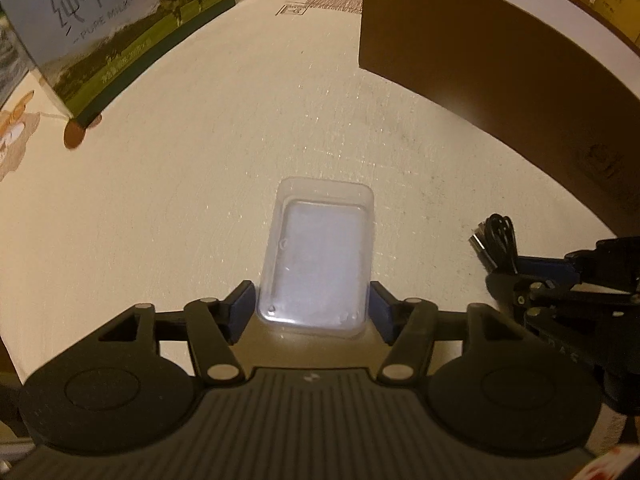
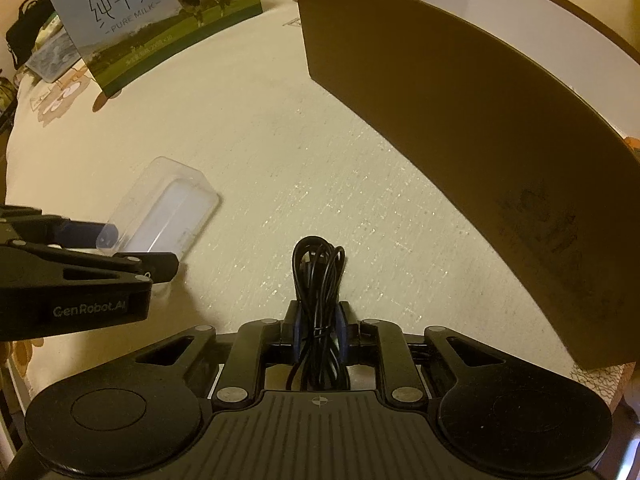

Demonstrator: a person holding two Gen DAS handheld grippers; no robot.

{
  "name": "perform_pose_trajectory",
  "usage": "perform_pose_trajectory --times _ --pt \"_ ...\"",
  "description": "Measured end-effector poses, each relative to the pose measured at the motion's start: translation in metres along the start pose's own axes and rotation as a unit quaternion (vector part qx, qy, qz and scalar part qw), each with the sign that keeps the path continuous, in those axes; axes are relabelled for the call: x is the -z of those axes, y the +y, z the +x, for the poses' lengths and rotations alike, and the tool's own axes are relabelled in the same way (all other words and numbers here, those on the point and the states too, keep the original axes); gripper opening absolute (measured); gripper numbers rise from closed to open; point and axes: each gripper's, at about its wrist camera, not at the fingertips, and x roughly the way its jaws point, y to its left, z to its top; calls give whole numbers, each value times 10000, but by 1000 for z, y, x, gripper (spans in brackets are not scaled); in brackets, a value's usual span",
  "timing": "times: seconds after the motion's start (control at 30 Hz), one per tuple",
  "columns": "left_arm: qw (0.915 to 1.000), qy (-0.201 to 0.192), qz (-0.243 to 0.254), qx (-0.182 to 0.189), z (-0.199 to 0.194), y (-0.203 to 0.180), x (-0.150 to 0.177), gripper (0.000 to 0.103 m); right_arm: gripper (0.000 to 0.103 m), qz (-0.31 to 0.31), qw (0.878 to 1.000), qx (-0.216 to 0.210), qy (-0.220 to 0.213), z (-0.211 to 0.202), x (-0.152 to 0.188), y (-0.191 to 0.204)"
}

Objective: Organize rigid objects
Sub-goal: 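Carry the clear box and black cable over into the shoebox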

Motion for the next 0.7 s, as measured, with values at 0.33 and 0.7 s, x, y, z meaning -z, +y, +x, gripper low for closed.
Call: perform_pose_trajectory --times 0.33,0.7 --pt "9998 -64 175 -79 5 -8 -6 52 13 106 9999 10 35 0 -5 -6" --pt "10000 -31 42 -58 -26 -16 -16 52 13 550 9983 85 -148 -36 -18 -16"
